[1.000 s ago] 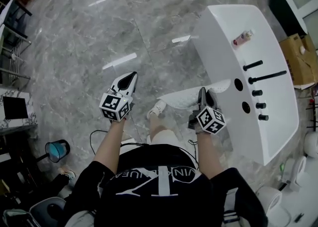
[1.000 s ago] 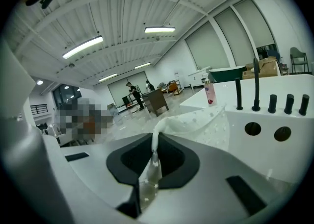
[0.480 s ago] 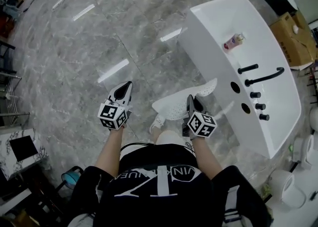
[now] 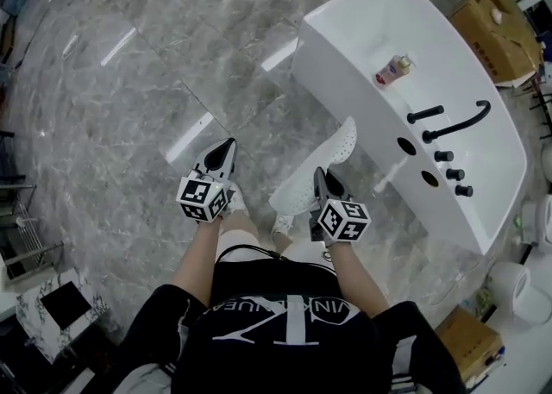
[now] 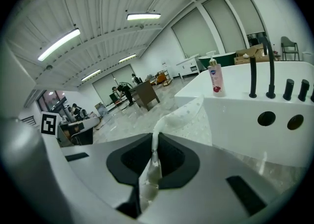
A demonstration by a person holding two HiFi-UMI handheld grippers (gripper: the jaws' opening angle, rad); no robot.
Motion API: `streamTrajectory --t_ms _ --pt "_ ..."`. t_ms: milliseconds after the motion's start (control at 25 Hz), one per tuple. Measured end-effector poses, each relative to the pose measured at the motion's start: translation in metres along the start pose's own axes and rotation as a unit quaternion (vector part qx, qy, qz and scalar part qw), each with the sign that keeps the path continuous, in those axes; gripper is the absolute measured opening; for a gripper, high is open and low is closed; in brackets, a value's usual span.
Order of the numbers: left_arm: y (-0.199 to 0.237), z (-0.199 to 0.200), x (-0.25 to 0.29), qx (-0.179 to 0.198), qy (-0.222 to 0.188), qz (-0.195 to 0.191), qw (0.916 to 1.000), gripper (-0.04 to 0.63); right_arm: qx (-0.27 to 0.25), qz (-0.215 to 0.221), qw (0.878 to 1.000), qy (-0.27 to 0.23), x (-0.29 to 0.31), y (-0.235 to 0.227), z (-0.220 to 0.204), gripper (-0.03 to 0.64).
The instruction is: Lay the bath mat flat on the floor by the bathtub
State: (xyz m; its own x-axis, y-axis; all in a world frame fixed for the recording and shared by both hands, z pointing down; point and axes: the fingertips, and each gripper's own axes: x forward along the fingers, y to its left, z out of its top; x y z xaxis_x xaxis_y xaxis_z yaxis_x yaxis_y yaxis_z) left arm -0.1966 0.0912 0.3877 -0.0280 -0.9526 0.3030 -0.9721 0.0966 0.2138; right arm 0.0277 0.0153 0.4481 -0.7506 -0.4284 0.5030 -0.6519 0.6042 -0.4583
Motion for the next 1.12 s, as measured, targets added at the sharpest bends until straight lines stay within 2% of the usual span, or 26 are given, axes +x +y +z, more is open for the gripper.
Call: streamTrajectory --t_ms 200,360,640,840,1120 --pt "0.042 0.005 0.066 -0.005 0.015 -0.048 0.9987 0.014 0.022 -0.050 0.998 -0.009 0.040 -0.001 0.012 0.040" --pt "0.067 0.005 0.111 0.006 0.044 -0.092 0.9948 0.014 0.038 -0.079 0.996 -0.013 0.068 0.004 0.021 0.039" --pt "0.130 0.004 0.162 -0.009 0.072 -0.121 0.9900 0.014 0.058 -0.131 0.990 -0.013 0.129 0.014 0.034 0.040" --pt "0.146 -0.001 0.190 -0.013 0.079 -0.139 0.9870 0.014 0.059 -0.134 0.989 -0.012 0.165 0.017 0.045 0.040" --pt "0.171 -0.019 0.231 0.015 0.086 -0.178 0.9802 0.014 0.067 -0.091 0.994 -0.007 0.266 0.034 0.051 0.040"
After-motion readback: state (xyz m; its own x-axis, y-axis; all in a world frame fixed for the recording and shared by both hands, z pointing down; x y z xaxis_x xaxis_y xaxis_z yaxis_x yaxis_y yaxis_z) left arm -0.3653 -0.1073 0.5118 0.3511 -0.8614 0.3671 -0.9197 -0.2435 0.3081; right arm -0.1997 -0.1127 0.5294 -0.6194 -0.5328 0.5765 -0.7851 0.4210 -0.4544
